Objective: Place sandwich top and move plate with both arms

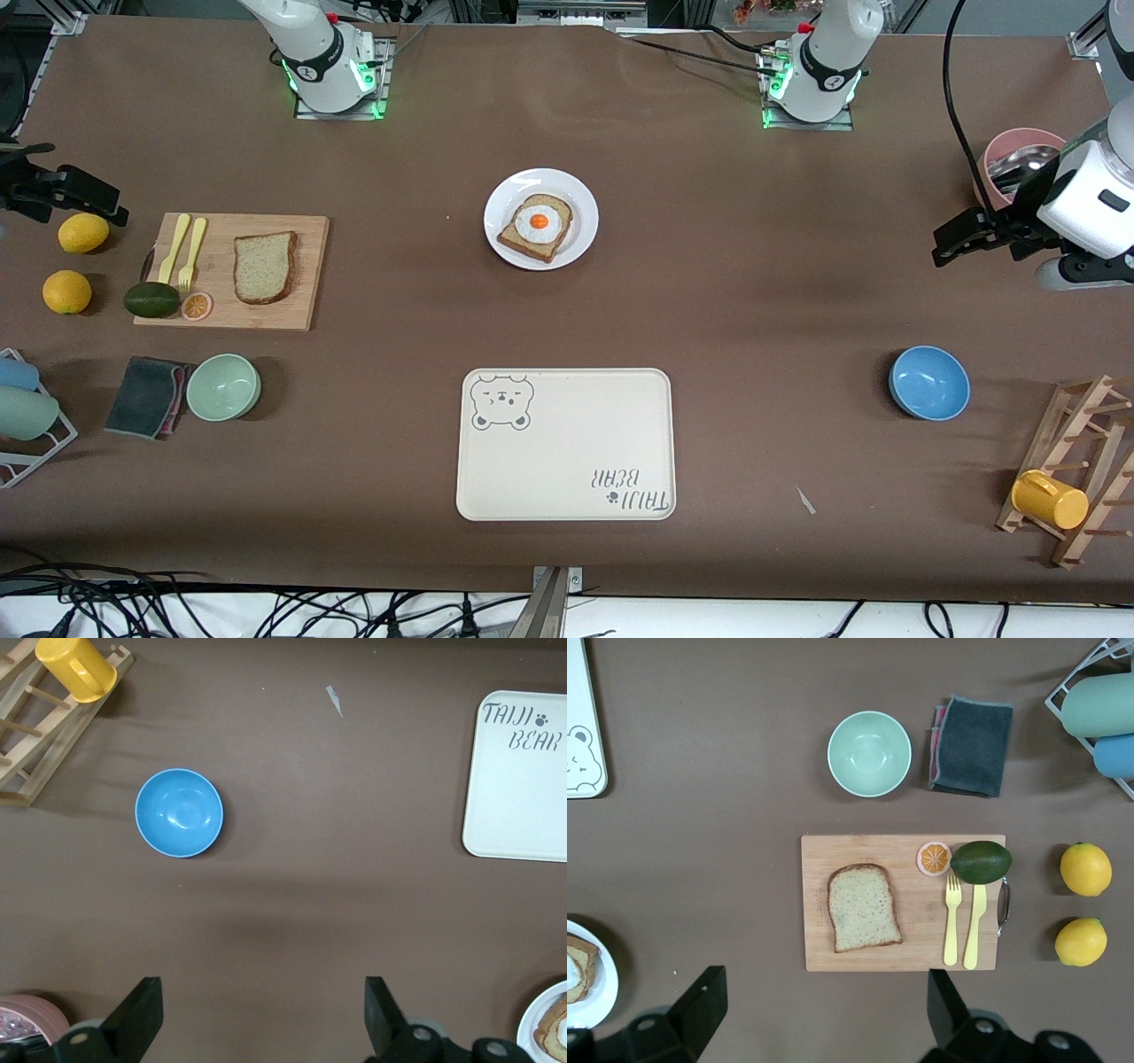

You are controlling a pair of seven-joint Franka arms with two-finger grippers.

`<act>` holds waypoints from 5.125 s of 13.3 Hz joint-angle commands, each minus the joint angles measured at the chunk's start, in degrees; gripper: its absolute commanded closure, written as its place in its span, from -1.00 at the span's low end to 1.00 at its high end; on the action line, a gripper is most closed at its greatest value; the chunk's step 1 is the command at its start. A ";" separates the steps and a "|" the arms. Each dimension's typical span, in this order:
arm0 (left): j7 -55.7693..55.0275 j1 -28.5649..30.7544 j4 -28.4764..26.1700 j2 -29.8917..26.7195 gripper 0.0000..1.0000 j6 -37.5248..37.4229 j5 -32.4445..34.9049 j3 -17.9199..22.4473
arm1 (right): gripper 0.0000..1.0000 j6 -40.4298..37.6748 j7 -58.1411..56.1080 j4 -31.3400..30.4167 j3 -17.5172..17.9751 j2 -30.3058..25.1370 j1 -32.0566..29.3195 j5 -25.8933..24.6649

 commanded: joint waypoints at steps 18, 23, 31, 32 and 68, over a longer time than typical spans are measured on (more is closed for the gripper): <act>5.86 0.92 3.44 0.38 -1.00 -1.06 -0.07 -0.03 | -1.00 -0.65 -0.10 -0.10 -0.29 -0.62 0.03 1.03; 8.41 1.18 3.44 0.38 -1.00 -1.24 0.28 0.23 | -1.00 -0.65 -0.10 -0.10 -0.29 -0.62 0.03 0.94; 8.50 1.45 3.44 0.38 -1.00 -1.24 0.46 0.23 | -1.00 -0.65 -0.10 -0.19 -0.38 -0.62 0.03 1.03; 8.50 1.36 3.44 0.38 -1.00 -1.24 0.46 0.14 | -1.00 -0.74 -0.19 -0.62 -0.29 -0.01 0.03 0.94; 4.27 1.36 5.73 3.10 -1.00 -4.49 2.13 -1.18 | -0.08 40.13 48.85 -35.08 -4.68 19.51 16.29 -29.65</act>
